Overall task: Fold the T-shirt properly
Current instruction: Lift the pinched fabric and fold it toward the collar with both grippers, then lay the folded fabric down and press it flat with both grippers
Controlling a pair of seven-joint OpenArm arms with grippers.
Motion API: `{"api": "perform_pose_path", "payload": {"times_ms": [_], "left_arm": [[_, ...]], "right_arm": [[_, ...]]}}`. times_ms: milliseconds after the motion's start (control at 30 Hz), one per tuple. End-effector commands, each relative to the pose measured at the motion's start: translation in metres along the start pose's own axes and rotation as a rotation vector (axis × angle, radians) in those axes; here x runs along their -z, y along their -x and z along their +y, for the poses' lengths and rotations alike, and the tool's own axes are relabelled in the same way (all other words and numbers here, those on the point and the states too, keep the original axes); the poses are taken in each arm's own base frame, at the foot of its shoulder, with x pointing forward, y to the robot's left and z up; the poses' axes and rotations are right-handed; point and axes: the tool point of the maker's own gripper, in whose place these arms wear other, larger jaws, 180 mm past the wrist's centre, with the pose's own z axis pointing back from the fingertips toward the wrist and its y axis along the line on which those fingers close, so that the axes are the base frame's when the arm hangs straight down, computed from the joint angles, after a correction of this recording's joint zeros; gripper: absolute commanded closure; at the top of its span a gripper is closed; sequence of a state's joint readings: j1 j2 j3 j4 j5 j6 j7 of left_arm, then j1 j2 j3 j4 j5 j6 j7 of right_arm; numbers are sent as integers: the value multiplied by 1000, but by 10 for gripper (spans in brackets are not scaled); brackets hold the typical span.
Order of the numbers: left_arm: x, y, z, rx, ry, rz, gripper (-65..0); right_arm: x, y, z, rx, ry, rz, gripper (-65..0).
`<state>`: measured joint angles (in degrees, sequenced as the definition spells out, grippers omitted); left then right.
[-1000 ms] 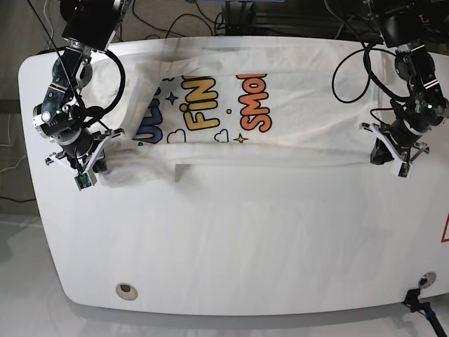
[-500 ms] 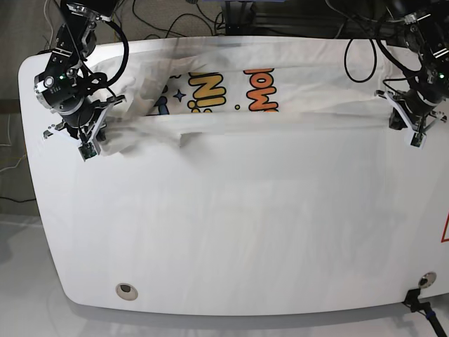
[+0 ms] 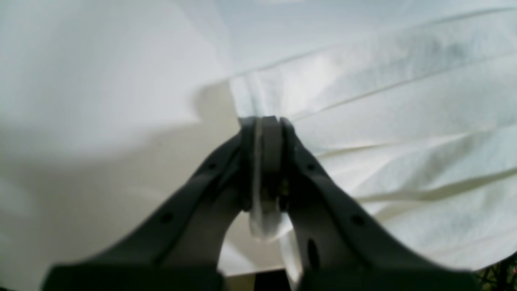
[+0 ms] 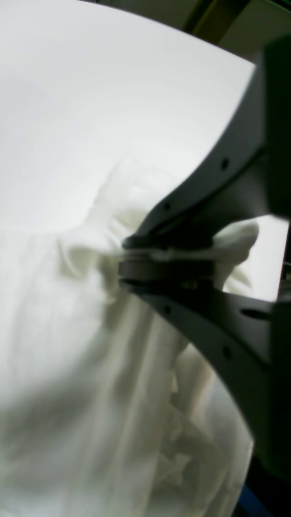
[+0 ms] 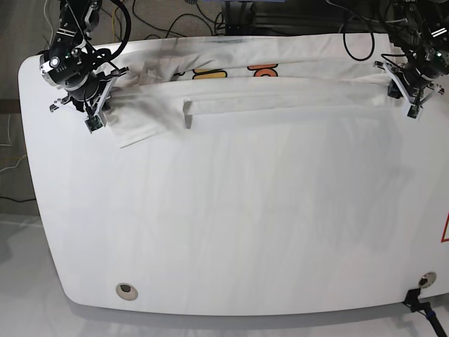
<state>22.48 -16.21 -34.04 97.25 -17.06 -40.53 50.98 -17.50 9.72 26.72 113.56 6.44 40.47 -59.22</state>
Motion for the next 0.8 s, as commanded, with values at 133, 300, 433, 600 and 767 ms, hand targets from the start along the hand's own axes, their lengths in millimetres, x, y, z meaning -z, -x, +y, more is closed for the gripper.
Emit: {"api": "perform_pose_path", "payload": {"times_ms": [133, 300, 433, 600, 767], "left_arm": [[2, -4, -5, 47, 10, 7, 0], [3, -7, 2, 72, -25, 21, -254], [7, -21, 6, 124, -56, 24, -299], [1, -47, 24, 143, -103, -34, -301], [-16, -77, 27, 181, -144, -130, -301]], "right_arm": [[5, 8, 5, 32, -5, 22, -63], [6, 11, 4, 34, -6, 30, -268], [6, 16, -2, 17, 2, 48, -405], [0, 10, -5, 9, 17, 28, -441], [-4, -6, -10, -4, 36, -13, -444]]}}
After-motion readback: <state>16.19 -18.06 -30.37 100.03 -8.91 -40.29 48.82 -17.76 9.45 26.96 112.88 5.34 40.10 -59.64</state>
